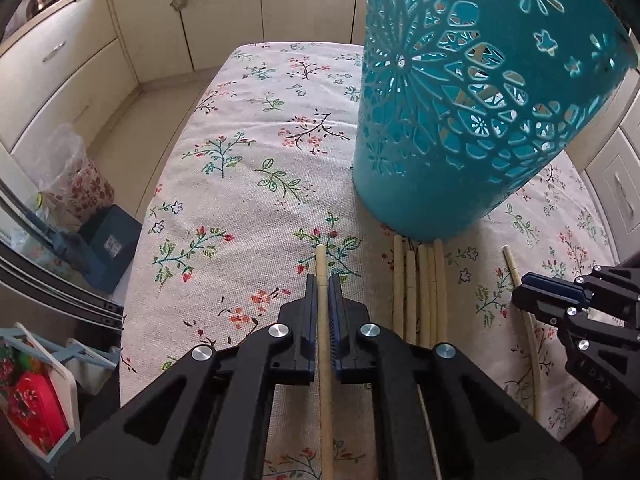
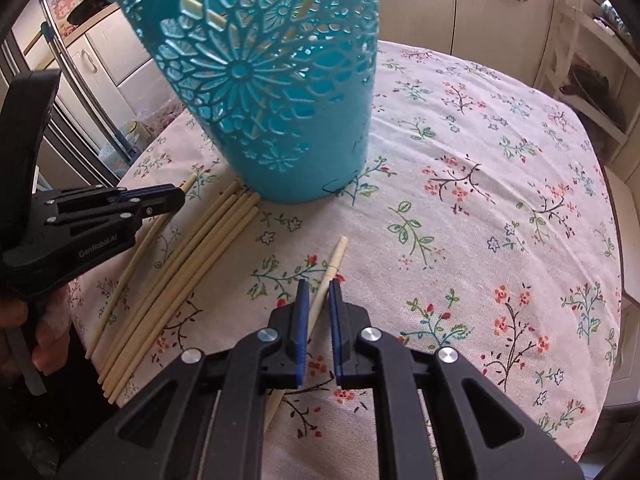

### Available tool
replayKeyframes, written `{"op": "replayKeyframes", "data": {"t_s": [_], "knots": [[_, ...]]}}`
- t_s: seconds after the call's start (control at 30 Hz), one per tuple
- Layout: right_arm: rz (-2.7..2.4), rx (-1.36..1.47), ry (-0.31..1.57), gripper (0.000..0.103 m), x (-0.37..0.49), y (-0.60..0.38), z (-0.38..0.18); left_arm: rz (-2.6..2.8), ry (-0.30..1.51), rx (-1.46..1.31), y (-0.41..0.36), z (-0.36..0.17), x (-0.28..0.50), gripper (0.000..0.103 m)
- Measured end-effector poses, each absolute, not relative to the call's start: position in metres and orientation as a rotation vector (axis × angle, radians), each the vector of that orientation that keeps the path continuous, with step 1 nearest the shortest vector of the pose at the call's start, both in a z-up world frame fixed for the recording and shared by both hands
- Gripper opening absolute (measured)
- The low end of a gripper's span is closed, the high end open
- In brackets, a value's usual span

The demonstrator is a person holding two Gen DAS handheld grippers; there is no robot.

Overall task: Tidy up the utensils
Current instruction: 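Grasp another stick with the left gripper while the right gripper closes on a stick, then lift the left gripper's stick over the basket and drop it in while the right gripper holds its stick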

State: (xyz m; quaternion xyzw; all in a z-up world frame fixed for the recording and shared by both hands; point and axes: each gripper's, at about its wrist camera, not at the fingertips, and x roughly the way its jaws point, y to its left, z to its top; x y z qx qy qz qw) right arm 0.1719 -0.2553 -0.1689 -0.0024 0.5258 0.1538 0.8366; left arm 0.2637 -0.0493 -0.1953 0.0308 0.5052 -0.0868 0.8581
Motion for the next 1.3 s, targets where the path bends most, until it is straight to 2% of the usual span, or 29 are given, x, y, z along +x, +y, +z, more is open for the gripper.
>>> {"op": "replayKeyframes", "data": {"t_s": [0.27,0.5,0.77,1.07,1.3], "knots": [[0.261,0.032,1.043,0.009,0.159,-0.258,-0.172,-0.192,1.023,0.063,-0.046,-0.191,0.26,0.005],[0.229,0.06,0.98,0.009,0.147,-0.261,-0.176,-0.222,0.894,0.028,-0.035,-0.155,0.242,0.005],[0.228,0.064,0.98,0.009,0.146,-0.26,-0.177,-0.291,0.746,-0.035,-0.029,-0.103,0.226,0.005],[0.246,0.101,0.966,0.009,0.146,-0.269,-0.179,-0.382,0.525,-0.152,-0.019,-0.012,0.217,0.005],[0.269,0.158,0.967,0.009,0.149,-0.279,-0.182,-0.399,0.366,-0.184,-0.038,0.044,0.238,0.005]]}}
